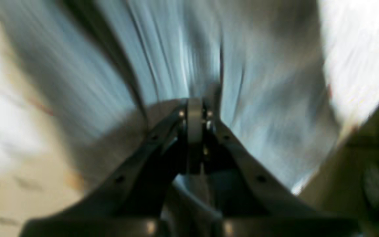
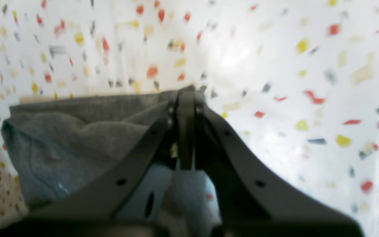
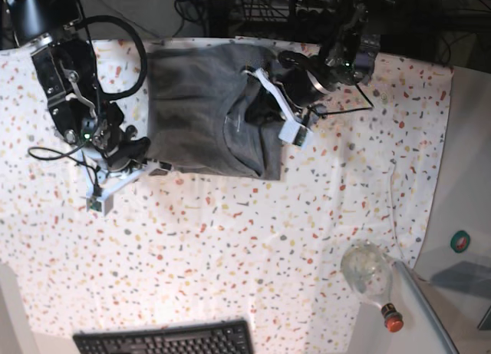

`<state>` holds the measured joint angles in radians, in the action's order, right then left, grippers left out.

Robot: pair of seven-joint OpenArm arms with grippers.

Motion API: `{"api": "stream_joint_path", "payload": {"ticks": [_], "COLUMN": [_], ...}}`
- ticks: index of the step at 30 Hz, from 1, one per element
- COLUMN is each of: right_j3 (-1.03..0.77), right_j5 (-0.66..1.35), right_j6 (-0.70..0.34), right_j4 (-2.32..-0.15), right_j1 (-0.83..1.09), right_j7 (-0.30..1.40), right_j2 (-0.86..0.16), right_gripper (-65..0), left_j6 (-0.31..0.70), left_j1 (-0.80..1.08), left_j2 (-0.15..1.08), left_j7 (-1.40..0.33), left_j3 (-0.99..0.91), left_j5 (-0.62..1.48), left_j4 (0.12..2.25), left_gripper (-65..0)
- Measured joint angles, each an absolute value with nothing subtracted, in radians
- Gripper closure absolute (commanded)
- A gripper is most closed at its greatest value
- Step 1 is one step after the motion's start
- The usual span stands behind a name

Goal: Layout the t-shirt on the table in an organized manner, then fold the t-shirt properly
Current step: 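Tuck and smooth the shirt's folded edge with the left gripper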

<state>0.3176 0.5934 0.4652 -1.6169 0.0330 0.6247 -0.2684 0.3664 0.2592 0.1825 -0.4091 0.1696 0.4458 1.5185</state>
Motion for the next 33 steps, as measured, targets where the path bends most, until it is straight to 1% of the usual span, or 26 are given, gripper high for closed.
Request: {"api": "stream_joint_path", "payload": {"ticks": [2,3,5,7,8,9,11,12,13,14,16,18,22,27,29,31,33], "right_j3": [0.292,0.280,0.278,0.274,0.272,0.272,0.274,0.277,0.278,0.278,0.277,0.277,0.277,0.272,0.272,0.272,0.272], "right_j5": [0.595,0.595,0.595,0.594,0.593,0.587,0.600,0.598,0.599,0.598,0.594,0.595,0.595,0.594,0.595,0.595,0.598], "right_j6": [0.465,0.466,0.466,0.465,0.465,0.467,0.466,0.464,0.464,0.464,0.464,0.464,0.464,0.464,0.464,0.464,0.464], "right_j4": [-1.625,-1.625,-1.625,-1.617,-1.614,-1.613,-1.611,-1.611,-1.611,-1.610,-1.610,-1.610,-1.610,-1.610,-1.610,-1.610,-1.610], "right_j1": [0.059,0.065,0.061,0.056,0.057,0.061,0.064,0.064,0.064,0.064,0.064,0.064,0.065,0.082,0.082,0.081,0.082], "right_j7": [0.630,0.632,0.627,0.619,0.620,0.620,0.629,0.628,0.627,0.626,0.623,0.624,0.623,0.627,0.626,0.624,0.624], "right_j2": [-0.273,-0.278,-0.299,-0.315,-0.319,-0.318,-0.312,-0.310,-0.310,-0.312,-0.315,-0.313,-0.313,-0.313,-0.313,-0.318,-0.325], "right_gripper": [0.0,0.0,0.0,0.0,0.0,0.0,0.0,0.0,0.0,0.0,0.0,0.0,0.0,0.0,0.0,0.0,0.0], "left_j6": [0.364,0.366,0.370,0.366,0.366,0.366,0.369,0.370,0.370,0.382,0.447,0.477,0.491,0.502,0.496,0.459,0.430], "left_j1": [0.282,0.290,0.294,0.283,0.270,0.256,0.236,0.230,0.223,0.213,0.178,0.139,0.077,0.050,0.049,0.054,0.080], "left_j2": [0.183,0.184,0.186,0.189,0.191,0.191,0.188,0.183,0.184,0.187,0.193,0.181,0.185,0.187,0.182,0.180,0.173], "left_j7": [-0.434,-0.492,-0.591,-0.649,-0.656,-0.654,-0.651,-0.649,-0.650,-0.651,-0.666,-0.648,-0.614,-0.590,-0.581,-0.577,-0.591], "left_j3": [0.093,0.058,-0.013,-0.069,-0.080,-0.082,-0.081,-0.078,-0.059,-0.027,0.040,0.086,0.136,0.160,0.160,0.161,0.150], "left_j5": [0.485,0.529,0.635,0.713,0.719,0.721,0.728,0.719,0.726,0.719,0.711,0.722,0.739,0.758,0.735,0.694,0.661], "left_j4": [1.597,1.627,1.647,1.641,1.632,1.621,1.586,1.565,1.538,1.502,1.430,1.363,1.237,1.173,1.168,1.188,1.234], "left_gripper": [0.0,0.0,0.0,0.0,-4.6,-21.1,-50.0,-61.1,-65.0,-65.0,-65.0,-65.0,-65.0,-65.0,-59.4,-54.1,-52.3]}}
